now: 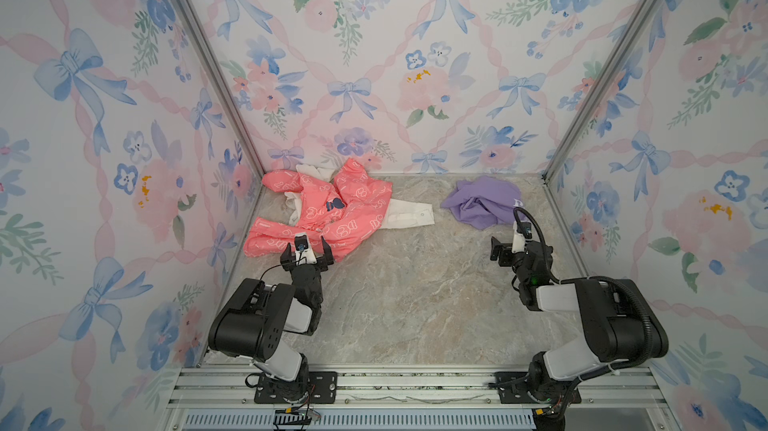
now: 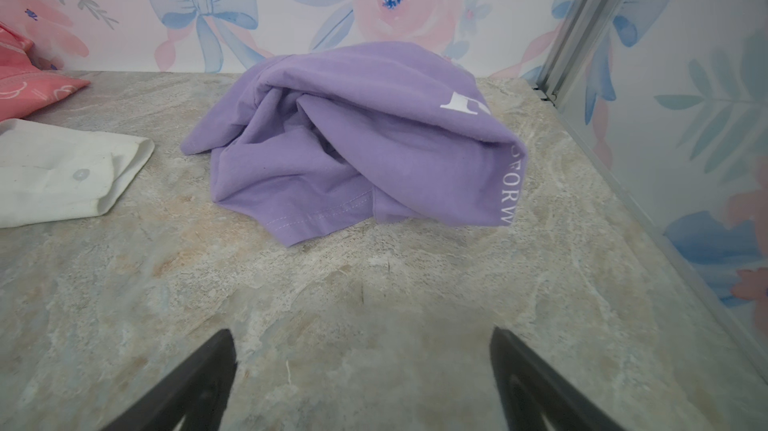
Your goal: Pick out a specific cloth from the pile
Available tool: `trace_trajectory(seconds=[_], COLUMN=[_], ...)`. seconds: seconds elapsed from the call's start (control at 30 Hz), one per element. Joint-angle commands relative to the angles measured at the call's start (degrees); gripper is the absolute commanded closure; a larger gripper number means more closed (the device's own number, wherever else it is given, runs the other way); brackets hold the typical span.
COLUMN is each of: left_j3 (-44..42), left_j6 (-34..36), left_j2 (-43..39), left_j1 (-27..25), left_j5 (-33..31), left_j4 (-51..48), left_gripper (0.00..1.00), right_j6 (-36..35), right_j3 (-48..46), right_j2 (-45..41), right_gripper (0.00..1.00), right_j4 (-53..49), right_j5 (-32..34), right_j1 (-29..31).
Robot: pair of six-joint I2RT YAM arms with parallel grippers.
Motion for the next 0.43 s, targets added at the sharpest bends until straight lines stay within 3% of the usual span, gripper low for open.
trace_trajectory(seconds=[0.0,0.4], left_j3=[0.17,0.41], left_j6=[-0.77,-1.07], left_j2=[-0.33,-0.46], left_j1=[0.31,1.21], left_j5=[0.60,2.59], left_j4=[-0.59,-1.35], left_gripper=[0.02,0.02], right_j6=[0.86,0.93], right_j3=[0.61,0.67], right_j2=[-0.18,-0.18], right_gripper=[0.03,0.03], right_j4=[-0.39,-0.39], right_j5=[-0.96,-1.30], right_j1=[-0.05,-0.17])
